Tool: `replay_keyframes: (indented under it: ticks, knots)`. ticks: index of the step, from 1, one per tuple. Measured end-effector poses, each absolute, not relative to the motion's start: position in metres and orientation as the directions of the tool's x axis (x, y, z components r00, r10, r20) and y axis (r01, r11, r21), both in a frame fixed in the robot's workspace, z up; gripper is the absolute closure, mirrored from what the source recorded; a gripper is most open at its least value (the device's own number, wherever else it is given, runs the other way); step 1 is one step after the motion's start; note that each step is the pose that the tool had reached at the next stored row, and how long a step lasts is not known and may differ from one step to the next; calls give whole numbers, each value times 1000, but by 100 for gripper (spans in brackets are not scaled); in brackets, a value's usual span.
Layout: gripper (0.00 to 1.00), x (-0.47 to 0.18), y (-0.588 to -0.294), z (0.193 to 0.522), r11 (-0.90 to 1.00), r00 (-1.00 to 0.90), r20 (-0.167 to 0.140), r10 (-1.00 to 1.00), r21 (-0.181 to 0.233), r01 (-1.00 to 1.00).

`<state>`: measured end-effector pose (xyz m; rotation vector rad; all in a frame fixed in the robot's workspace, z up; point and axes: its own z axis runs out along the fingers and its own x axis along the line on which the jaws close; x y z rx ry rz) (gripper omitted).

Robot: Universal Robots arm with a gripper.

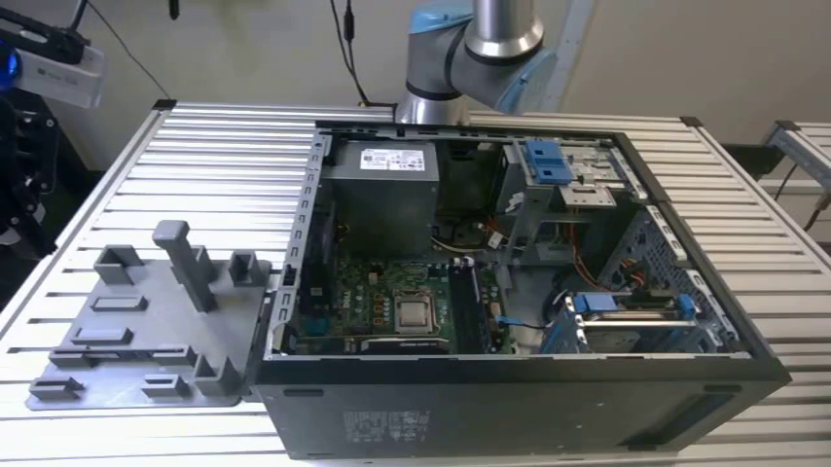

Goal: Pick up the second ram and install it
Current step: 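Pick up the second ram and move it above second insertion slot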

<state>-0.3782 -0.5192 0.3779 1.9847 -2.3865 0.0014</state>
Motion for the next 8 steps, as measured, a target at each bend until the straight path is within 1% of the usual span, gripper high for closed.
replay_keyframes:
  ticks: [2,6,8]
  knots:
    - [89,-378,-519,377,181,-180,23,-983,25,-983]
    - [89,-378,-519,376,179,-179,-14,-984,32,-983]
    - [89,-378,-519,376,178,-179,-15,-984,32,-983]
